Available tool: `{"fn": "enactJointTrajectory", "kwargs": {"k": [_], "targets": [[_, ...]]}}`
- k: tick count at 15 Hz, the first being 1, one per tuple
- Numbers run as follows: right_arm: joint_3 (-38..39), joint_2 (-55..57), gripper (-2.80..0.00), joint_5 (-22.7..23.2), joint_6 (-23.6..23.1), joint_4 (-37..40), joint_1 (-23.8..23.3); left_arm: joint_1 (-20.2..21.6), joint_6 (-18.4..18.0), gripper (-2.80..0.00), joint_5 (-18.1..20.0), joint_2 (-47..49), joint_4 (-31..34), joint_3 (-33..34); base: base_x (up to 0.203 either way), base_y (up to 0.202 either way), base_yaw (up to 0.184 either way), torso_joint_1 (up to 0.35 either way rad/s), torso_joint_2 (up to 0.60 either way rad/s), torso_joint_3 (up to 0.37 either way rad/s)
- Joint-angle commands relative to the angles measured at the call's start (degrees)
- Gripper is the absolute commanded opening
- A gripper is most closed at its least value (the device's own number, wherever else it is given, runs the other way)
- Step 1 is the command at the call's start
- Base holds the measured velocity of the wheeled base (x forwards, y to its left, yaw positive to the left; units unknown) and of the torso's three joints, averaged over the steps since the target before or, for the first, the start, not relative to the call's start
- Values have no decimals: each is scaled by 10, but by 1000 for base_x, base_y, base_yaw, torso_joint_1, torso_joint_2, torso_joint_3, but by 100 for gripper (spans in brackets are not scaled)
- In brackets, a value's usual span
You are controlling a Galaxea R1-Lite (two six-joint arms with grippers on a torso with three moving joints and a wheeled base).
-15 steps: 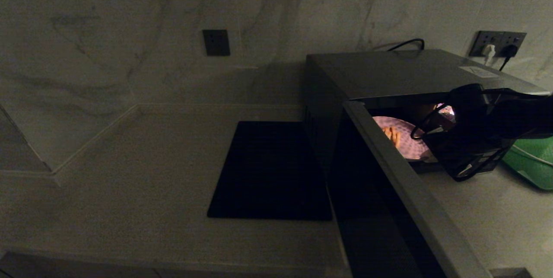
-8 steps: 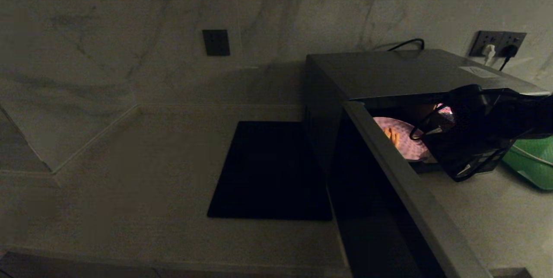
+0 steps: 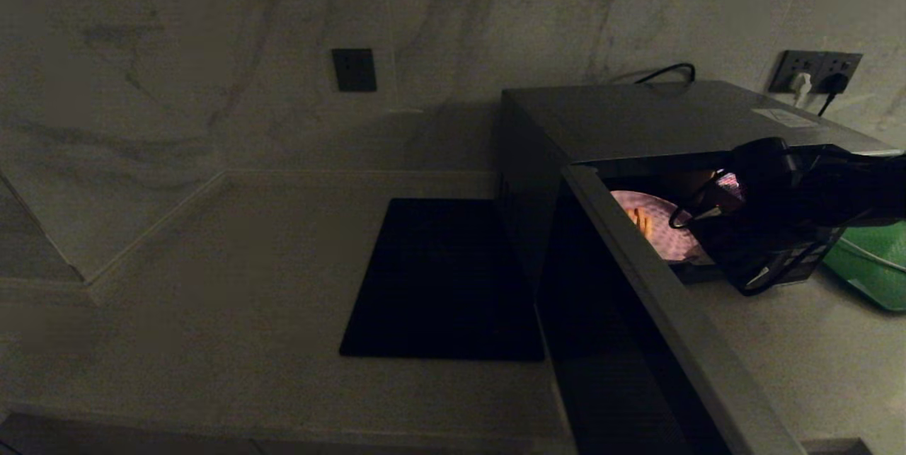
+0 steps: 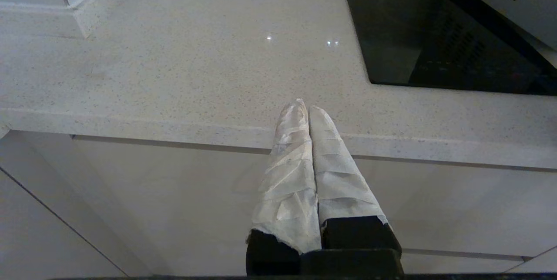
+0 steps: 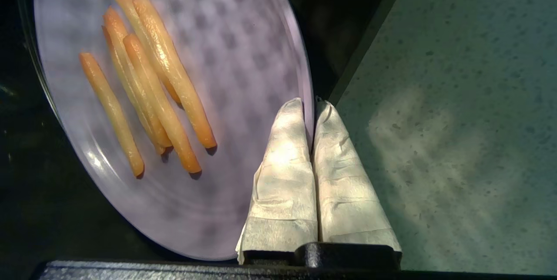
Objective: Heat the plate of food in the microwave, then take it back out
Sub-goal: Put the plate in the microwave oven
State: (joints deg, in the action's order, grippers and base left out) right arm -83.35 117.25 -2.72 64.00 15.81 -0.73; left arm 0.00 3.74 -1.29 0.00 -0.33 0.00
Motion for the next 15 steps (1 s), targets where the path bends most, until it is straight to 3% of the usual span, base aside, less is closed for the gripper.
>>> {"fn": "enactJointTrajectory", "kwargs": {"k": [1,11,12,13,15], "targets": [[0,2,-280,-1,3,1,3,0,0,-280,0,-1,0,0,0,0,0,0,0,0],[10,-1,-280,-15,-1,3,8,0,0,-280,0,-1,0,0,0,0,0,0,0,0],[11,-1,-249,-17,-5,3,8,0,0,-280,0,-1,0,0,0,0,0,0,0,0],[11,-1,0,-17,-5,3,8,0,0,-280,0,-1,0,0,0,0,0,0,0,0],[10,-3,0,-17,-5,3,8,0,0,-280,0,-1,0,0,0,0,0,0,0,0]]}}
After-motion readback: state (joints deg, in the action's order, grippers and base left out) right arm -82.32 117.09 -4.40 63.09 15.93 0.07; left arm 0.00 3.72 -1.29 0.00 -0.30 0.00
